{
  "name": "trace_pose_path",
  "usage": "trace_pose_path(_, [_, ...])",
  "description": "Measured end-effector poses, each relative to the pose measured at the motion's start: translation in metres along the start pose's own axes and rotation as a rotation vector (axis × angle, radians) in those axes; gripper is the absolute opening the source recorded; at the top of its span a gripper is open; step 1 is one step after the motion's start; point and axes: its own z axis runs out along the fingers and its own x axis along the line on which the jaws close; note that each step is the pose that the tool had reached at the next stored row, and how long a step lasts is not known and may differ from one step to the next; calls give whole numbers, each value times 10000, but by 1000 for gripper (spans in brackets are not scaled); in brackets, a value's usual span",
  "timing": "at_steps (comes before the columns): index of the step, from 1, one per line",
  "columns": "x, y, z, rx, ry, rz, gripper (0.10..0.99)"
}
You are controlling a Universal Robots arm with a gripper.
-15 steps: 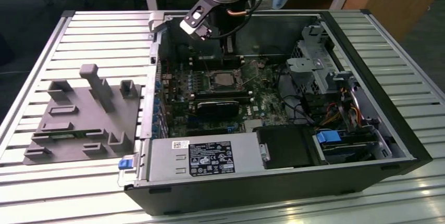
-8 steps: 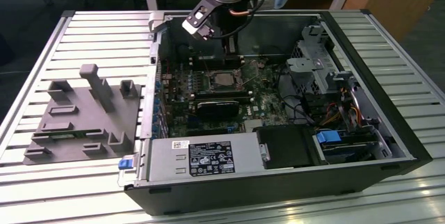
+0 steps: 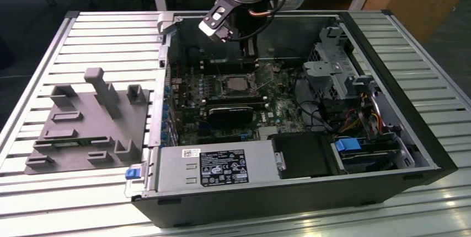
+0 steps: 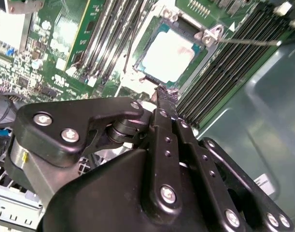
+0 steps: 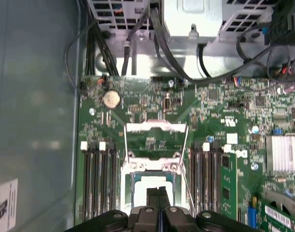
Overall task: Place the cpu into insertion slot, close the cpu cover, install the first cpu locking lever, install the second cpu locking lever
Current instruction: 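Close the cpu cover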
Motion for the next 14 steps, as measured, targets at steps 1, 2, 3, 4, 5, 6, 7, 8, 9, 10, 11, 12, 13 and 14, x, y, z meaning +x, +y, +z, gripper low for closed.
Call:
trace_pose_path(1, [0,22,2,2,0,-1,102])
trace_pose_path(2, [1,45,4,2,0,0,102])
trace_pose_path(3, [1,71,6,4,0,1,102])
trace_pose_path(4, [1,98,8,5,0,1,102])
trace_pose_path(5, [2,126,10,7,0,-1,102])
trace_pose_path(6, [2,152,12,9,-1,0,102])
trace_pose_path(7, [2,176,14,11,-1,1,102])
trace_pose_path(8, [2,202,17,12,0,1,102])
trace_pose_path(9, [3,229,19,14,-1,-1,102])
trace_pose_path(10, [3,255,21,16,0,0,102])
trace_pose_path(11, [4,281,23,18,-1,1,102])
trace_pose_path(12, [4,310,26,20,-1,0,102])
trace_pose_path(13, [4,339,28,22,0,-1,102])
trace_pose_path(14, [5,366,31,24,0,1,102])
